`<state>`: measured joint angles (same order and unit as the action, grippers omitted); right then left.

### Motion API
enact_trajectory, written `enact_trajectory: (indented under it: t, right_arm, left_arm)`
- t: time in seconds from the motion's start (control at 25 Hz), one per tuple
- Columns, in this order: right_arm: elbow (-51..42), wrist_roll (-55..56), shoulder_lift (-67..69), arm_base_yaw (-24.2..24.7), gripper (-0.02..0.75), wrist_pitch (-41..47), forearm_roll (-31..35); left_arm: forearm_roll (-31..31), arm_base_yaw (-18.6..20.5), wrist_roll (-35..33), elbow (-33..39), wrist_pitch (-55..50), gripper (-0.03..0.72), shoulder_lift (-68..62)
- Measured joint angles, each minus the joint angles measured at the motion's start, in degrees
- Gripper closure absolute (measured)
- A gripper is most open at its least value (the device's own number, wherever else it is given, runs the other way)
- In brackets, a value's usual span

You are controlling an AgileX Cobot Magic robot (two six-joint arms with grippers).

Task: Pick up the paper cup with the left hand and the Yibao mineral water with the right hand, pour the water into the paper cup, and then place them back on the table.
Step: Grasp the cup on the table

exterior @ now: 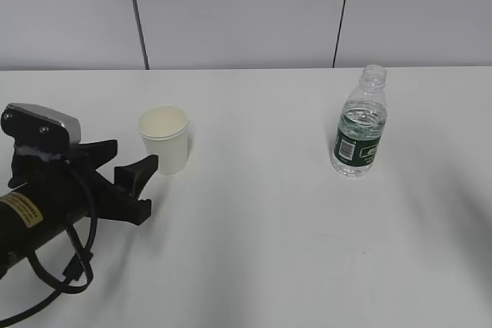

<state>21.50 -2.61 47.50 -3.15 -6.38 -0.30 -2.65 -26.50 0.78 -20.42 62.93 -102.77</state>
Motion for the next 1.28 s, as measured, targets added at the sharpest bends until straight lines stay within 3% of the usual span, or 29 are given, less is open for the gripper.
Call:
enact_trajectory:
  t: [0.24,0.56,1.28]
  right_arm:
    - [0.0,0.1,6.4,0.0,0.153,-7.9,0.0]
    - [0.0,0.1,9.0,0.0,0.153,-11.2,0.0]
    - [0.0,0.1,19.8,0.0,0.153,-29.3,0.0]
  left_arm:
    - [3.9,0.0,0.0,-0.1,2.3,0.235,-5.7]
    - [4.2,0.0,0.3,-0.7,2.4,0.104,-10.4]
    - [4.4,0.0,0.4,-13.5,2.5,0.093,-19.0]
